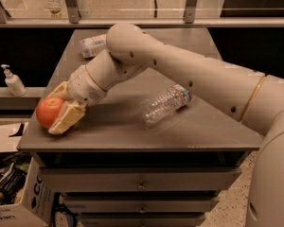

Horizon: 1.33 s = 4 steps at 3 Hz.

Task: Pick apple

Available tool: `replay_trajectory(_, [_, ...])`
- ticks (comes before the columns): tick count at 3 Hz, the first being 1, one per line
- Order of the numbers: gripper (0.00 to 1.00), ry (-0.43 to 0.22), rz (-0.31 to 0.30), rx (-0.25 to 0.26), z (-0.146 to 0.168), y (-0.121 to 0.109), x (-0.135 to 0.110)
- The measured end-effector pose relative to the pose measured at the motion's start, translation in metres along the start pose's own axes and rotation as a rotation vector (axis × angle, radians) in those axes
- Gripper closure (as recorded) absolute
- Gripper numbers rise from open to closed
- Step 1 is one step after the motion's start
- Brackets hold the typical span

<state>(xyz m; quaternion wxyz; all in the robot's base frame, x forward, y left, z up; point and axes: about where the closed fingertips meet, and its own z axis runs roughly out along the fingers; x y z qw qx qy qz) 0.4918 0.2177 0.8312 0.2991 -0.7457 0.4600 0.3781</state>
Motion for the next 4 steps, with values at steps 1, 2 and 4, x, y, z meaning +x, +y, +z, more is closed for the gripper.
replay_trajectory(1, [0.87, -0.030, 0.035, 0.047, -0.029, -0.009, -0.003])
replay_trajectory(2, [1.00, -0.057, 0.058, 0.123, -0.076, -0.022, -0.008])
replay_trajectory(4, [1.00, -0.087, 0.058, 0.257, -0.139, -0.040, -0.019])
